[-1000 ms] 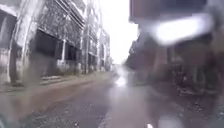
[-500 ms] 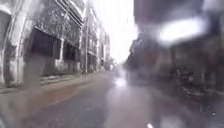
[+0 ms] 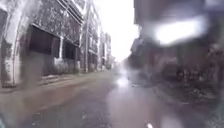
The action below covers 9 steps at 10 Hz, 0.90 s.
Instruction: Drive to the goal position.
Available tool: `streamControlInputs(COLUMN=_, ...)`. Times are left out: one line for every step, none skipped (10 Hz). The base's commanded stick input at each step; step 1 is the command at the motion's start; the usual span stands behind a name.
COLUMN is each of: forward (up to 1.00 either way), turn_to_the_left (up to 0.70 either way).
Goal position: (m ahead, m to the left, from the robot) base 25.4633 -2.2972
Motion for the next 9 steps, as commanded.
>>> streamControlInputs(forward=0.5, turn_to_the_left=-0.24)
streamControlInputs(forward=0.5, turn_to_the_left=0.02)
streamControlInputs(forward=0.5, turn_to_the_left=0.02)
streamControlInputs(forward=0.5, turn_to_the_left=0.02)
streamControlInputs(forward=0.5, turn_to_the_left=0.02)
streamControlInputs(forward=0.5, turn_to_the_left=0.02)
streamControlInputs(forward=0.5, turn_to_the_left=0.02)
streamControlInputs(forward=0.5, turn_to_the_left=0.02)
streamControlInputs(forward=0.5, turn_to_the_left=0.02)
